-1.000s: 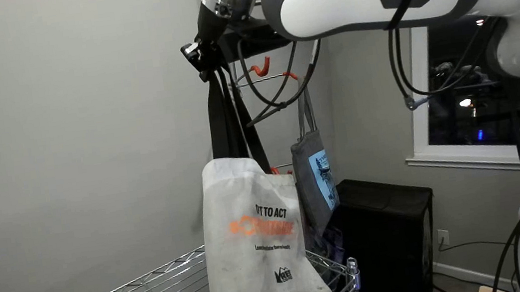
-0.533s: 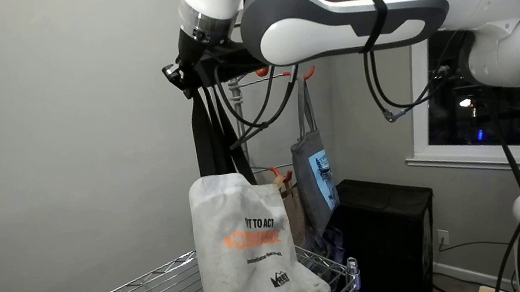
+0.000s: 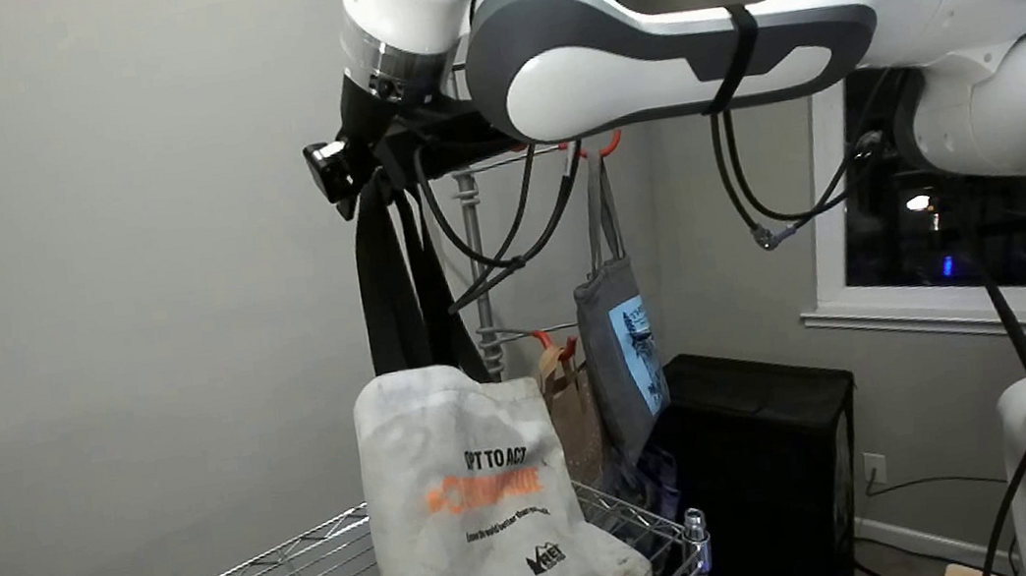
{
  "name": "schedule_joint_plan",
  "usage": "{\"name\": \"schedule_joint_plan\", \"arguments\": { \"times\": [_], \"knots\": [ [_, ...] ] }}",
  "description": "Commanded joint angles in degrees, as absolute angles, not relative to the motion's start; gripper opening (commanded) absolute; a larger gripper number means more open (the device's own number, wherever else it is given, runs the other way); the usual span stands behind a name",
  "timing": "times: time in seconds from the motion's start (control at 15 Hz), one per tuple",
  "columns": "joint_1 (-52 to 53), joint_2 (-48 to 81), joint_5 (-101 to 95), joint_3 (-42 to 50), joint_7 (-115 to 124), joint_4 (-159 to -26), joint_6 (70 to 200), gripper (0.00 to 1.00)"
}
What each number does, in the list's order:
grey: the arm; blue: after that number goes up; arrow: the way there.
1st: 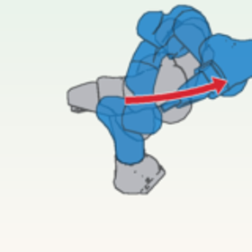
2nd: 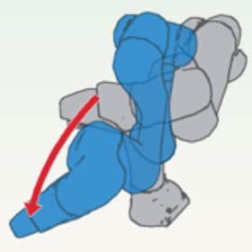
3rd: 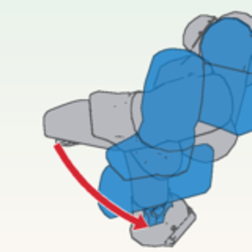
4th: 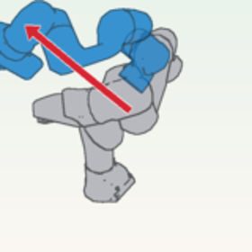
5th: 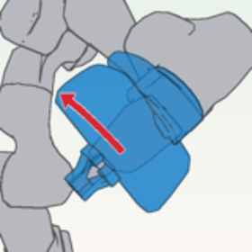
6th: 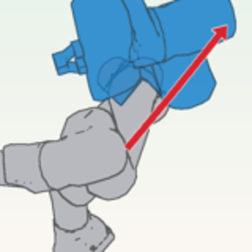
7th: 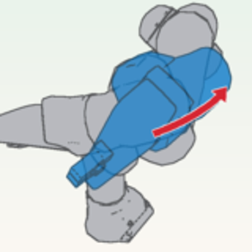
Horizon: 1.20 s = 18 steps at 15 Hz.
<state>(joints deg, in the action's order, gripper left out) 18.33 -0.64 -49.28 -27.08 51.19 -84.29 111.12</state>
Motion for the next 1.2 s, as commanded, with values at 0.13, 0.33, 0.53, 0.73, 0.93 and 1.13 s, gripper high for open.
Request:
{"name": "schedule_joint_plan", "arguments": {
  "times": [0.13,0.33,0.53,0.73,0.93,1.13],
  "knots": [
    [20.7,-1.0,-36.3,-25.1,42.9,-83.0,100.1,0.94],
    [20.9,-1.1,-33.2,-24.5,41.6,-82.1,93.5,1.0],
    [20.9,-1.8,-32.6,-24.1,41.5,-81.6,90.8,1.0],
    [20.7,-3.2,-31.4,-23.7,41.5,-81.6,89.6,1.0],
    [19.5,-7.9,-28.6,-22.7,42.5,-85.6,91.0,1.0],
    [18.3,-15.3,-27.9,-19.0,43.3,-93.6,94.1,1.0]
  ]
}}
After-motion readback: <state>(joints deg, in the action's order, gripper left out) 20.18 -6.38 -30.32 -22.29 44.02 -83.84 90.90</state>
